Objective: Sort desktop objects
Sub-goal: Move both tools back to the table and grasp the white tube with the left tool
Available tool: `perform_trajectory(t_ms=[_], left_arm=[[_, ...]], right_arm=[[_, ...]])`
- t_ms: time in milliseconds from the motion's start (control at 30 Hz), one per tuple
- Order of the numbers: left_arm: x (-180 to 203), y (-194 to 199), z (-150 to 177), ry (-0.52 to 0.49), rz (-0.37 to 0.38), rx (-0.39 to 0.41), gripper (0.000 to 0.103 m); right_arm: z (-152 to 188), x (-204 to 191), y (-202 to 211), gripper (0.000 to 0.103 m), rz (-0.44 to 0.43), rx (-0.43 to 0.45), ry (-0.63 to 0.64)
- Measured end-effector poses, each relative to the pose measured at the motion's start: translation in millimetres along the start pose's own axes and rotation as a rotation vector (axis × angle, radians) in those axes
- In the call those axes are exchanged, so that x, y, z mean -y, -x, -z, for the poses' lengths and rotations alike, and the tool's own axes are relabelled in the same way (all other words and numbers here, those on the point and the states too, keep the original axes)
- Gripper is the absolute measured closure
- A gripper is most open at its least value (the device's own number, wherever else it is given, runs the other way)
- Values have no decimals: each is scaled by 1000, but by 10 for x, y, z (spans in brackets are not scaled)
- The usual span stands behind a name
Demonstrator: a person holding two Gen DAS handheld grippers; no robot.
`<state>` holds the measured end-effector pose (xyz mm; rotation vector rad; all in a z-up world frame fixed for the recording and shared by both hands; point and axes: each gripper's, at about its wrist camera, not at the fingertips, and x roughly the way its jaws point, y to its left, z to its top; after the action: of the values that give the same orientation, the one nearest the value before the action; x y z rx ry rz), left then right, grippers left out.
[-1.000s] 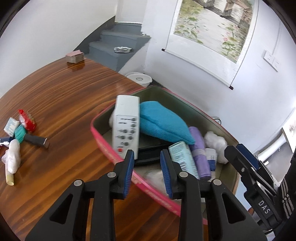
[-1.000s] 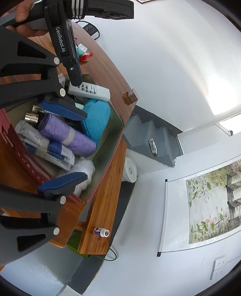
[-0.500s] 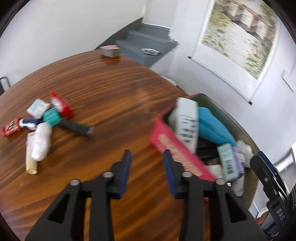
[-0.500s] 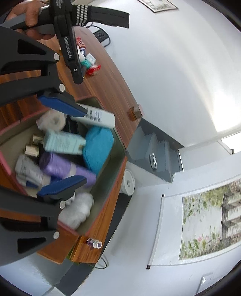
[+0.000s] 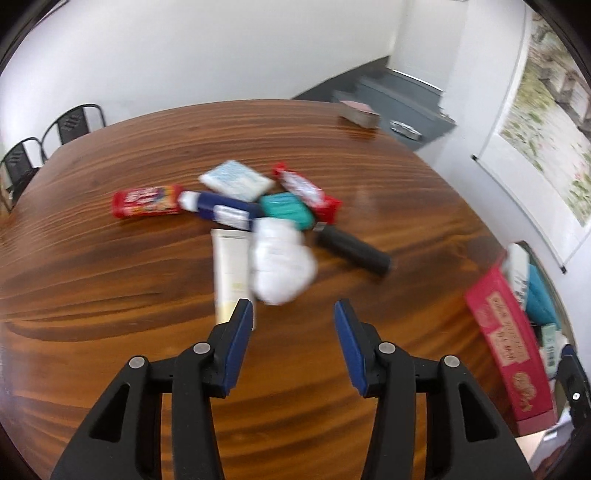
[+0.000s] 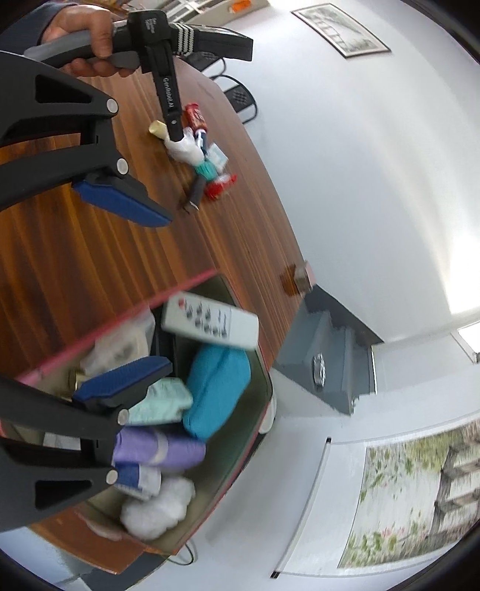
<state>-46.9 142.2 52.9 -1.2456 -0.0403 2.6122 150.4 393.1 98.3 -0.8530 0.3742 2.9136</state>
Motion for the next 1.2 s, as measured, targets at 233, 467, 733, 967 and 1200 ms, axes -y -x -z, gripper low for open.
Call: perform_trajectory(t_ms=[233,467,733,967,1200], left_arm=[[-277,-180,29,-8,-78,-22,53],[-334,-320,-4,-16,-107,-36,53],[-279,-469,-125,-18,-99,-49,53],[-279,-567,-116,-35,-124,-53,53],[-299,-523,-121,-33,-100,-51,74]], right_arm=[[33,-243,-117,24,-33,-39,46],[63,-413,-228,24,-58,-64,77],[95,-505,-360,24,-68,-93,97],[21,-695,-526,24,-111,-109,153],[-35,-940,-897,24,-150,-168,211]])
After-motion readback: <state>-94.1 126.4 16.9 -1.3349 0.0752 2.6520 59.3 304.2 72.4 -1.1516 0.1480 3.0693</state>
